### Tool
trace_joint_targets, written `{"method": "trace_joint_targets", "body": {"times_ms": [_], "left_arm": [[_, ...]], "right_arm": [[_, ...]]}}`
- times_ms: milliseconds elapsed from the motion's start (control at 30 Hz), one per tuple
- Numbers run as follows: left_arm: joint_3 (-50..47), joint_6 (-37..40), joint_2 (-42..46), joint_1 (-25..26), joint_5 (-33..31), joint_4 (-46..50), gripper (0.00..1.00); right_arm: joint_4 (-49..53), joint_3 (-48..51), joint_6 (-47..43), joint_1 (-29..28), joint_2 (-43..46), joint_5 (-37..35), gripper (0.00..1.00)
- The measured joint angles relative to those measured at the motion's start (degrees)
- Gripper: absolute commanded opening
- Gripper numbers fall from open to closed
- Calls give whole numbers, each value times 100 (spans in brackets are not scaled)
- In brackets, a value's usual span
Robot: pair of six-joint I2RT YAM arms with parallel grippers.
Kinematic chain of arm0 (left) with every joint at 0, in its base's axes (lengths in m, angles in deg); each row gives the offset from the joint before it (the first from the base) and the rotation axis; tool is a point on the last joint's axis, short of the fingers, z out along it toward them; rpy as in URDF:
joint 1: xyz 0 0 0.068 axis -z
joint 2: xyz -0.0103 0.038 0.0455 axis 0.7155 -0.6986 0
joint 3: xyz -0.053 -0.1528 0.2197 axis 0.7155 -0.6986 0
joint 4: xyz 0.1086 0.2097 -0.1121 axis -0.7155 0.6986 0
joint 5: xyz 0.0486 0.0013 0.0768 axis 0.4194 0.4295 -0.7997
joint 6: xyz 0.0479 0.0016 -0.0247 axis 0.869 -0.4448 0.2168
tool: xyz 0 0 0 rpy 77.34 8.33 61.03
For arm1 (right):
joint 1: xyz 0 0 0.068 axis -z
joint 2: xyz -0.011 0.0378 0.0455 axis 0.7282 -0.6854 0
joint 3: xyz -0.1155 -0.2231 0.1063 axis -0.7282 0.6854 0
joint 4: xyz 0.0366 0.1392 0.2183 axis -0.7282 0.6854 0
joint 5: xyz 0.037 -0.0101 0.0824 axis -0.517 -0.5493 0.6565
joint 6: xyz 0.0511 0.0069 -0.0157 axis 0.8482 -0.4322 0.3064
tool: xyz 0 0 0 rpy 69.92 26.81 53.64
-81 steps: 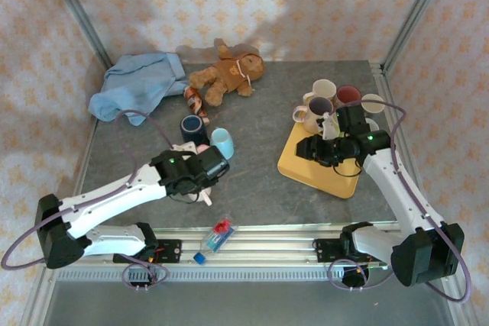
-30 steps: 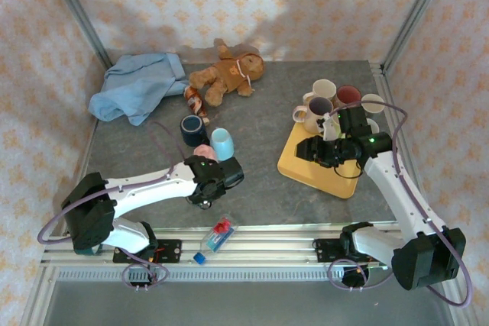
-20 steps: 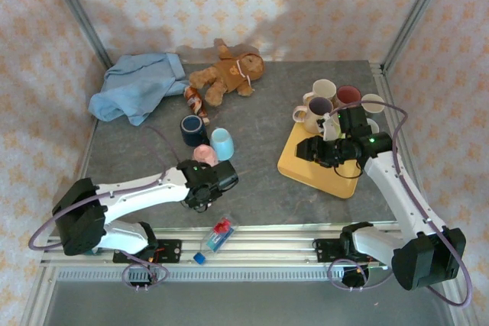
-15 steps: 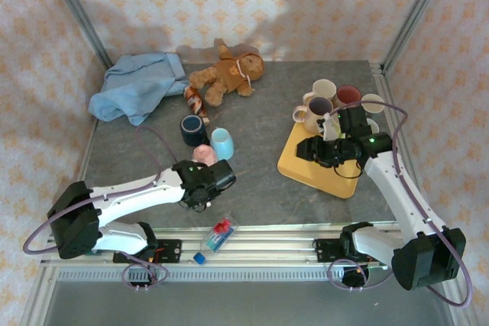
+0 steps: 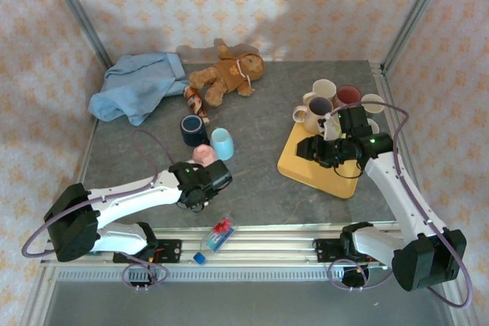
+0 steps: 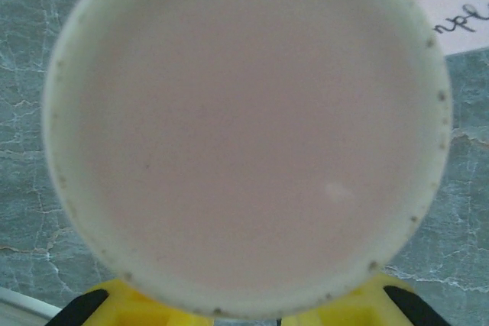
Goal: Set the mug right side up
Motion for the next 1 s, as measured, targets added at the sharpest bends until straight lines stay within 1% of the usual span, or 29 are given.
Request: {"method": "trace_joint_targets", "body": {"times_ms": [233,433,567,800,1000], "left_arm": [[-52,107,13,-98,7,-63,20],[-79,170,70,-162,24,-87,12],[-37,328,127,-186,31,42,8],[577,691,433,-411,136,682,5],[1010,800,820,-605,122,942,4]], "right_arm": [[-44,-2,44,0,-2,0,47],[-46,-2,83,0,-2,0,47],[-46,-2,125,0,-2,-2,47],[-166,-2,238,0,-2,-2,47],[-219,-4,278,0,-2,0,47]]}}
